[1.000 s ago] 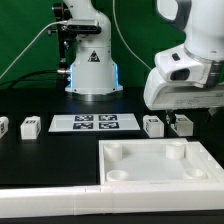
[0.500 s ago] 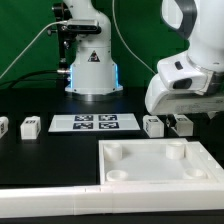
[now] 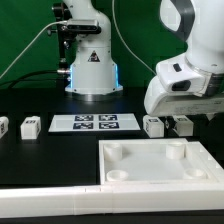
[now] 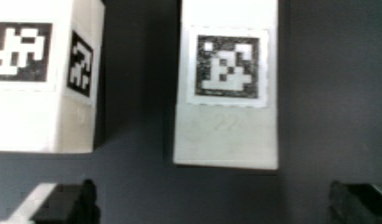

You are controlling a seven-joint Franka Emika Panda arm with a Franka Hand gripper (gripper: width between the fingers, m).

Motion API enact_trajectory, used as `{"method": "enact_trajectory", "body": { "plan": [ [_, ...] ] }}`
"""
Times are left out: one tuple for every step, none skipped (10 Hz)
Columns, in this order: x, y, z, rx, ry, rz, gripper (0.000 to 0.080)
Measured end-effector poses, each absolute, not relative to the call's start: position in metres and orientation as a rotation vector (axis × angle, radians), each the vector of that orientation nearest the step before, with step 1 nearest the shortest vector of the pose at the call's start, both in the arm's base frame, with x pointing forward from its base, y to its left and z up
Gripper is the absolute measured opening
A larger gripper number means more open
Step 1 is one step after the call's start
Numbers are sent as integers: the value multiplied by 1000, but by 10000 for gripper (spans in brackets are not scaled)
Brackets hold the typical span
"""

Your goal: Assemble one leg

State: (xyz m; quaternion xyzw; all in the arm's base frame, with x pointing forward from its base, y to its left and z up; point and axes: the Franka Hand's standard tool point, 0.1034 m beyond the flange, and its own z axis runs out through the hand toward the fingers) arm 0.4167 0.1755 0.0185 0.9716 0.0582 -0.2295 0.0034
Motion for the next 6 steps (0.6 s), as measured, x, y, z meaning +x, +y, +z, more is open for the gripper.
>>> {"method": "enact_trajectory", "body": {
  "plan": [
    [410,178,16,3035,193,-746,649],
    [405,180,15,3027,205,-765,649],
    [397,180,15,3001,212,-829,649],
    [393,183,14,2980,219,-885,649],
    [394,186,15,2990,228,-864,649],
    [392,186,15,2988,229,-866,649]
  ]
}}
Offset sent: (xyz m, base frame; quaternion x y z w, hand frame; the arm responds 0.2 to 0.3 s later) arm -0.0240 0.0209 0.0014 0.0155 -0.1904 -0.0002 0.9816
